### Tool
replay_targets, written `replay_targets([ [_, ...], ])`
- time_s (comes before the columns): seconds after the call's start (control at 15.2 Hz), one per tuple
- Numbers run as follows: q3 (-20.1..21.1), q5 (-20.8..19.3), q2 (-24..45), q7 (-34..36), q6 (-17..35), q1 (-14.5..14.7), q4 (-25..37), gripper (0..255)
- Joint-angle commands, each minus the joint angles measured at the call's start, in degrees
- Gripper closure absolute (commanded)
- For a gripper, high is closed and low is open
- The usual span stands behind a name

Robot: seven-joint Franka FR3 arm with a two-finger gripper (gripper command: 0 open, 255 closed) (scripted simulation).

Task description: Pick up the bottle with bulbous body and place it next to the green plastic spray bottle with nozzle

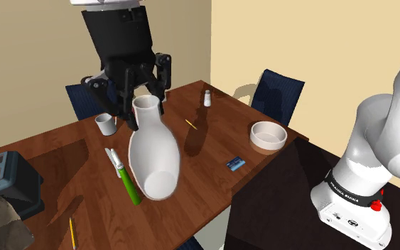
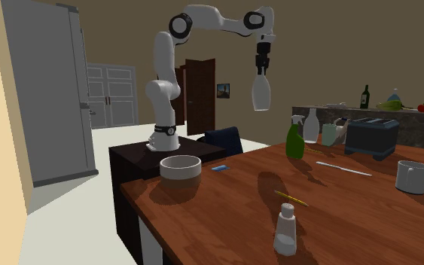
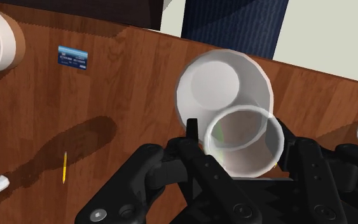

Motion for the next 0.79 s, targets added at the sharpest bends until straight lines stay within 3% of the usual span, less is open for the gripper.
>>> replay_targets([
  [0.0,0.0,0.2,-0.6,-0.1,1.6,-0.1,-2.1,255],
  [0.73,-0.1,0.5,-1.1,-0.4,10.2,-0.2,-11.2,255],
])
